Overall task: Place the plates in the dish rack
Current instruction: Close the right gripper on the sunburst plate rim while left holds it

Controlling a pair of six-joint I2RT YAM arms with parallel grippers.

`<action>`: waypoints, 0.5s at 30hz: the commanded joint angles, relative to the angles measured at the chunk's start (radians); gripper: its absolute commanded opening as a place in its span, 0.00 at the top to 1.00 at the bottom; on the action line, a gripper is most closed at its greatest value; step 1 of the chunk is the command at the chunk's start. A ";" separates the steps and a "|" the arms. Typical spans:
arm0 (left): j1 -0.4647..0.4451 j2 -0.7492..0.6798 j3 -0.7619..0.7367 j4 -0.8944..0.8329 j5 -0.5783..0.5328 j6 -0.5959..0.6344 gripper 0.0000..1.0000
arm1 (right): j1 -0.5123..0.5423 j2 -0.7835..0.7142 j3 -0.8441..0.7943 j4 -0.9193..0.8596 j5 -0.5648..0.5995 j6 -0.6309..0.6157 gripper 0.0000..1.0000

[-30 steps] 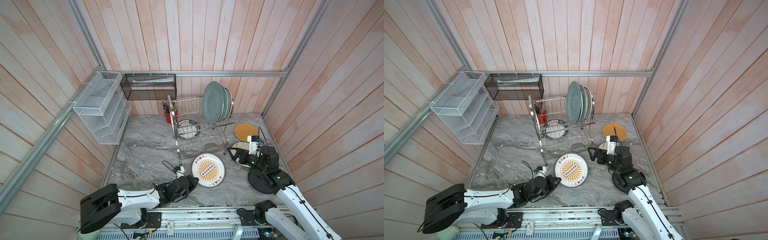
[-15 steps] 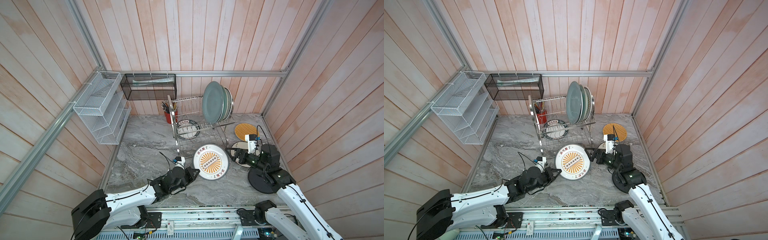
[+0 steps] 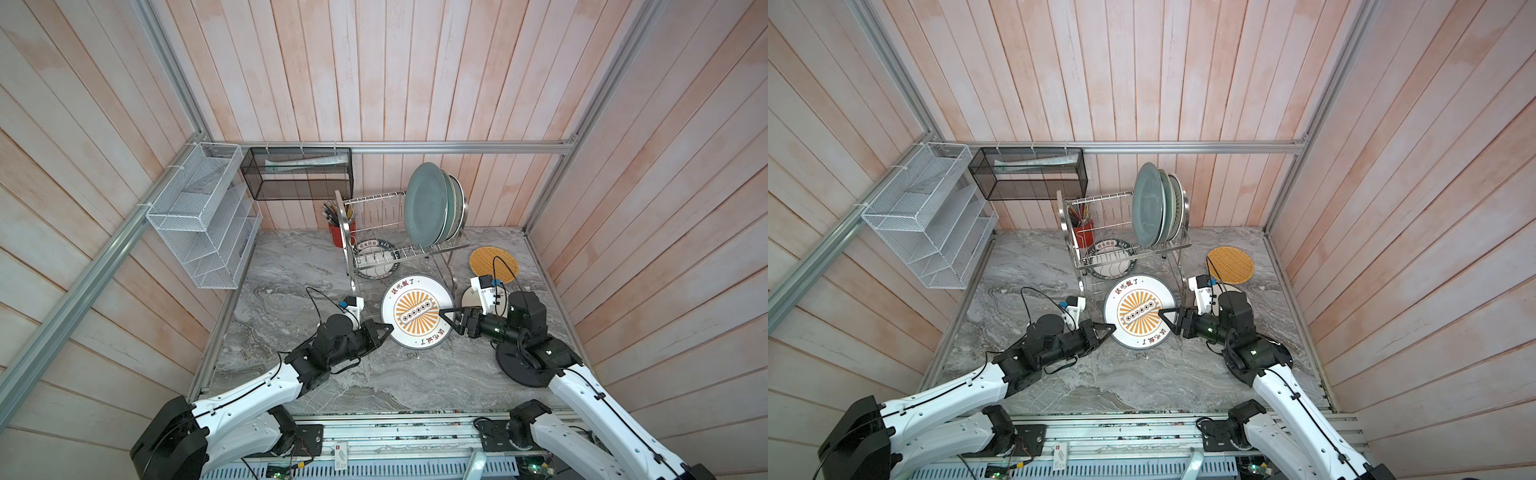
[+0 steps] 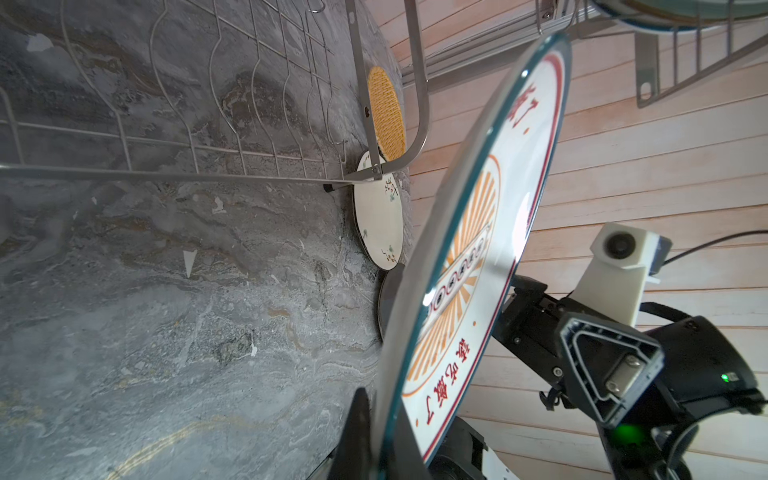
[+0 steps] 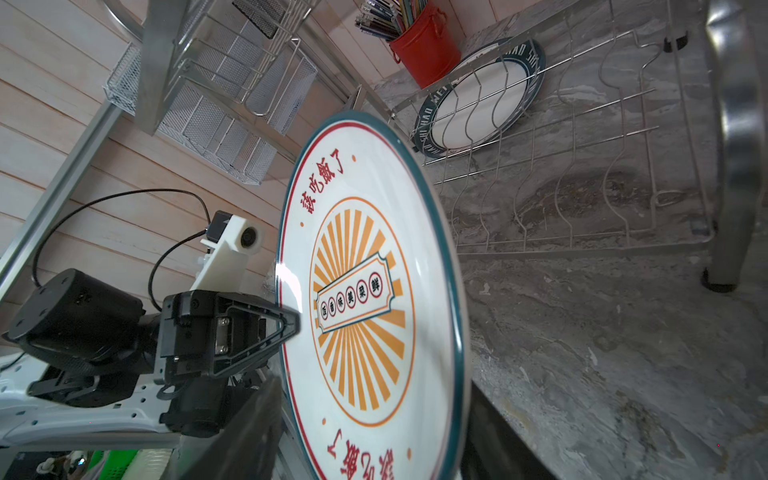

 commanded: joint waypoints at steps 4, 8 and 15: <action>0.030 -0.031 0.002 0.052 0.073 0.029 1.00 | 0.027 0.002 -0.021 0.052 -0.020 0.015 0.56; 0.044 -0.042 -0.004 0.043 0.079 0.031 1.00 | 0.030 0.006 -0.030 0.066 -0.016 0.026 0.68; 0.057 -0.052 -0.030 0.062 0.087 0.031 1.00 | 0.038 0.013 -0.057 0.147 0.022 0.117 0.91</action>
